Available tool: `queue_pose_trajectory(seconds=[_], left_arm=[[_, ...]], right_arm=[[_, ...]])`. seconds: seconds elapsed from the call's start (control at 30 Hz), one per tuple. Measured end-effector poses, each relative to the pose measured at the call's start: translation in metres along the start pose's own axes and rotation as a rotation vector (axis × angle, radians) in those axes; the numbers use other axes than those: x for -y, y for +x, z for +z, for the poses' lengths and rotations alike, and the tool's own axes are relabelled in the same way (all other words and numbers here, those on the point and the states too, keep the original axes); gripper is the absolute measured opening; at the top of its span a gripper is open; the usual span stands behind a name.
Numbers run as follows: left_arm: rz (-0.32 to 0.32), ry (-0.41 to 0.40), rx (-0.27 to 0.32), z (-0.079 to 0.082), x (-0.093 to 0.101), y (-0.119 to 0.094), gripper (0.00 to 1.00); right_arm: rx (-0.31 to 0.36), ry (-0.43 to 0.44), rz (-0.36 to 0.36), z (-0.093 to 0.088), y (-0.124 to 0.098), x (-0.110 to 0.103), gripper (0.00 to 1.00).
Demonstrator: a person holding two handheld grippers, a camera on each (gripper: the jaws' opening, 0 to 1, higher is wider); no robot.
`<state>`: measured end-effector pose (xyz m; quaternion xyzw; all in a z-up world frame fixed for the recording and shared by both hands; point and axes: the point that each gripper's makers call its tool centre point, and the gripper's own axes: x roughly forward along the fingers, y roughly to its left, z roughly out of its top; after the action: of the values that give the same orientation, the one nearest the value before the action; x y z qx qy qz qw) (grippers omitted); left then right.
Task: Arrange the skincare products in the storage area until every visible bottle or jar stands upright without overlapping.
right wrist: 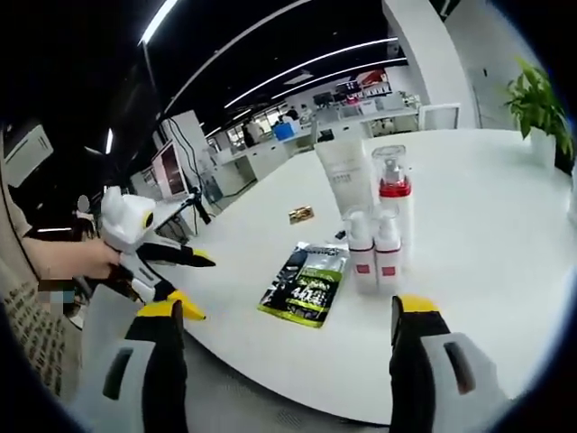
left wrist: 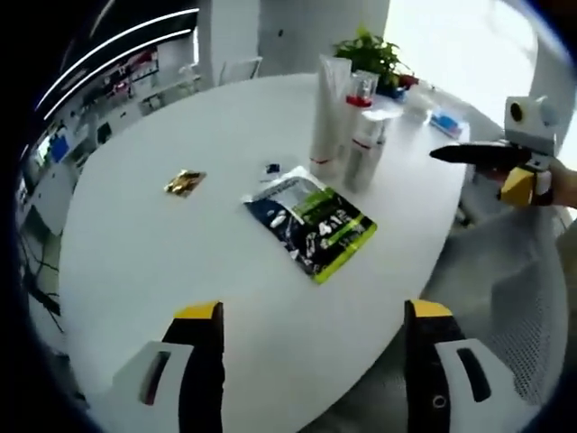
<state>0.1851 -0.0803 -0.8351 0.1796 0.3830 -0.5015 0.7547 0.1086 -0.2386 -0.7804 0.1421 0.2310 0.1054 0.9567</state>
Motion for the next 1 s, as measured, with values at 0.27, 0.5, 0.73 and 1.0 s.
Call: queue_pose_trajectory(seconds=[0.27,0.5,0.73,1.0], left_arm=[[0.009,-0.063,0.014,-0.009,0.0,-0.016,0.84],[0.021,-0.097,0.061,-0.004,-0.001,-0.032,0.87],[0.037,-0.109,0.076,-0.01,-0.004,-0.042,0.88],[0.053,-0.139,0.071,-0.022,-0.009,-0.047,0.88]], right_arm=[[-0.007,-0.013,0.002,-0.001,0.0,0.0,0.95],[-0.011,-0.014,-0.001,-0.002,-0.001,0.001,0.95],[-0.013,-0.016,0.002,-0.003,0.0,0.003,0.94],[-0.014,-0.021,0.004,-0.004,0.001,0.003,0.94]])
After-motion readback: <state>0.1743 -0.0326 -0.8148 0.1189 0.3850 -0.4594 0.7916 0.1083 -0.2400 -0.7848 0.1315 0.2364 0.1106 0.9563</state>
